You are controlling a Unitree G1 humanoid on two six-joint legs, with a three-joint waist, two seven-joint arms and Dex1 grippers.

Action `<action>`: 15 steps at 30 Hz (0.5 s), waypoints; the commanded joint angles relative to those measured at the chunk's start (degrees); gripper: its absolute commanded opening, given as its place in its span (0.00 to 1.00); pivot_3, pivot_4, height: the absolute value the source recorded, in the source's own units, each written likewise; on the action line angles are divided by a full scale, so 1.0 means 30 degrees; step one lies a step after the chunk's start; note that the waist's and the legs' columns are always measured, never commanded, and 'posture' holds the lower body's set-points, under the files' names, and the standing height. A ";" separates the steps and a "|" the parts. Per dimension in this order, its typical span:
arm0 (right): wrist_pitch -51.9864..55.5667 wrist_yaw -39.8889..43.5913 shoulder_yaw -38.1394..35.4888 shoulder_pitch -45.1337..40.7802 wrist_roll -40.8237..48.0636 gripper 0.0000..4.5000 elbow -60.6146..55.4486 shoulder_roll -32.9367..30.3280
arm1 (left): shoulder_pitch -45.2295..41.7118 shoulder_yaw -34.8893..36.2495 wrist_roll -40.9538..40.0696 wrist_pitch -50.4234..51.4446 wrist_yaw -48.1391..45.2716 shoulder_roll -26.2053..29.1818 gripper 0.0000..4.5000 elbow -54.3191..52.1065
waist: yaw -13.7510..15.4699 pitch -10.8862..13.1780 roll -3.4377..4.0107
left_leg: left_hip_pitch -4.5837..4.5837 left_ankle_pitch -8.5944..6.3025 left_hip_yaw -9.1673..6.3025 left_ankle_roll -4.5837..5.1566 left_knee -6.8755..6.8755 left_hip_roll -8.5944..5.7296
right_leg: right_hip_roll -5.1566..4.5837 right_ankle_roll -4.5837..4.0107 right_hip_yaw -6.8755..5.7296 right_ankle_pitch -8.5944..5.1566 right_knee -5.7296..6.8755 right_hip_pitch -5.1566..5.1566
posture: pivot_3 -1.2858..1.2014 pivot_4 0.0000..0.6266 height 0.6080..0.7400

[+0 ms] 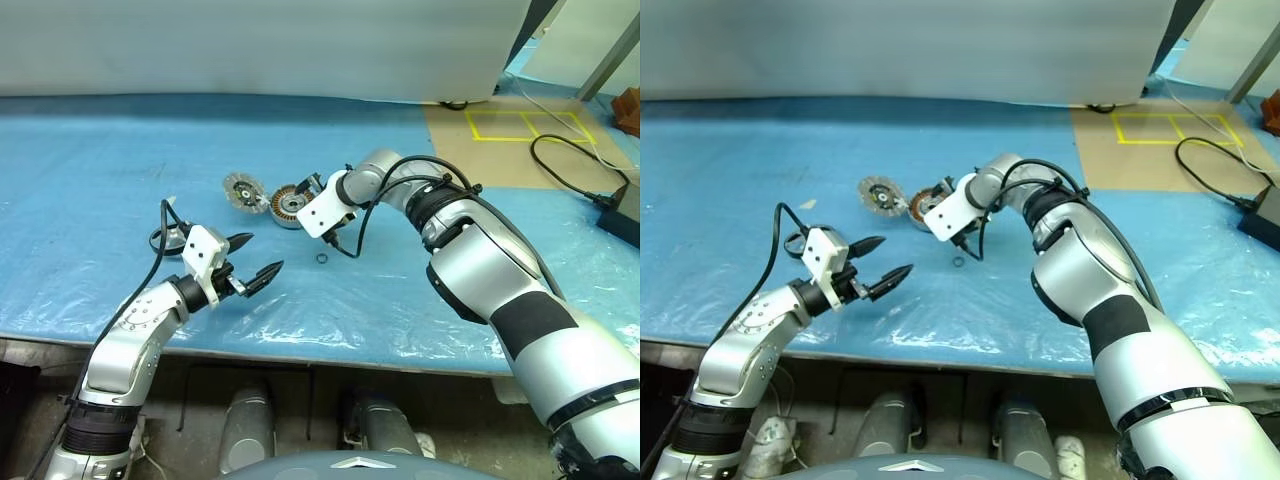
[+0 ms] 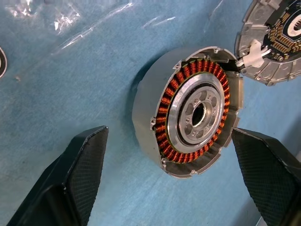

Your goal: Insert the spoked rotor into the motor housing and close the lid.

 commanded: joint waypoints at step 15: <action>0.1262 0.0692 -0.1392 0.0813 0.0983 0.27 0.0022 0.0998 | -0.0197 -0.0251 -0.0134 0.0120 0.0204 0.0016 1.00 -0.0813 | 0.0000 0.0001 0.0002 | 0.0004 0.0000 0.0002 0.0000 0.0000 0.0001 | 0.0000 0.0000 0.0003 0.0000 0.0006 0.0000 | 0.52 0.24 1.00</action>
